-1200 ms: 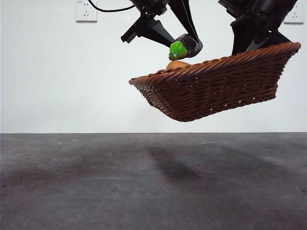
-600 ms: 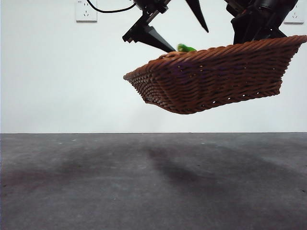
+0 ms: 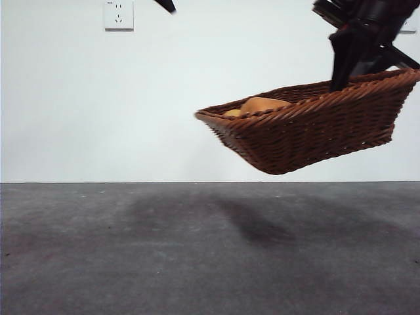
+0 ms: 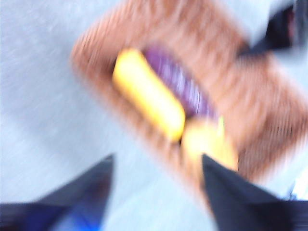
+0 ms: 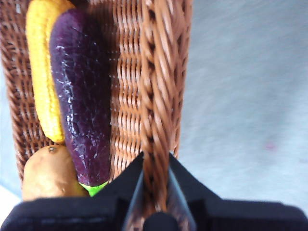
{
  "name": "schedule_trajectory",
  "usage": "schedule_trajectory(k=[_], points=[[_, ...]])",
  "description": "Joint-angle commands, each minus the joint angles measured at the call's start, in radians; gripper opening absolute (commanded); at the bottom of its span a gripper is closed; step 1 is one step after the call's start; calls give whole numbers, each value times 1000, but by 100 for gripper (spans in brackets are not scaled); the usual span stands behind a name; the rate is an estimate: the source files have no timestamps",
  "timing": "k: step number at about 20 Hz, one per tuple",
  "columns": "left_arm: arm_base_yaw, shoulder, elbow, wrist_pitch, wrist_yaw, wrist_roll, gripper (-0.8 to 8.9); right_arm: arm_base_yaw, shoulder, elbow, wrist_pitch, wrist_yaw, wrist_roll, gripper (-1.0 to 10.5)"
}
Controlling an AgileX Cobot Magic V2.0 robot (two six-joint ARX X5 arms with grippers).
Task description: Help me put the vegetables on the table into the basket
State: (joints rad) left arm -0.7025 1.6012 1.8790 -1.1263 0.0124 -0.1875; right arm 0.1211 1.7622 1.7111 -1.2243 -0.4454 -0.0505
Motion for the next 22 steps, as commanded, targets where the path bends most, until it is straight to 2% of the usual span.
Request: schedule_trajectory(k=[1,4,6,8,11,13,20,21,22], points=[[-35,-54,-5,-73,-10,73,-6,-42,36,0,13,-15,5,-17],[-100,-122,-5,-158,-13,72,-5,-100,100,1,53,-17,-2,-17],[-143,-146,-5,-192,-13,71,-5,-132,154,1,85,-55,-4,-17],[-188,-173,-5,-192,-9,56,-5,-158,217,0,113,-120,-5,-17],[-260,-205,-5,-192,-9,32,-5,-182,303,0,164,-129,-15,-17],[-294,-224,-5,-193,-9,60,-5,-188,348,0,182,-135,-36,-17],[-300,-314,-5,-194,18,37,-5,-188,411,1,200,-138,-55,-13],[-300,-332,-5,-194,38,32,-5,-188,408,1,198,-137,-55,57],[-300,-350,-5,-195,47,31,-5,-188,406,1,192,-122,-50,185]])
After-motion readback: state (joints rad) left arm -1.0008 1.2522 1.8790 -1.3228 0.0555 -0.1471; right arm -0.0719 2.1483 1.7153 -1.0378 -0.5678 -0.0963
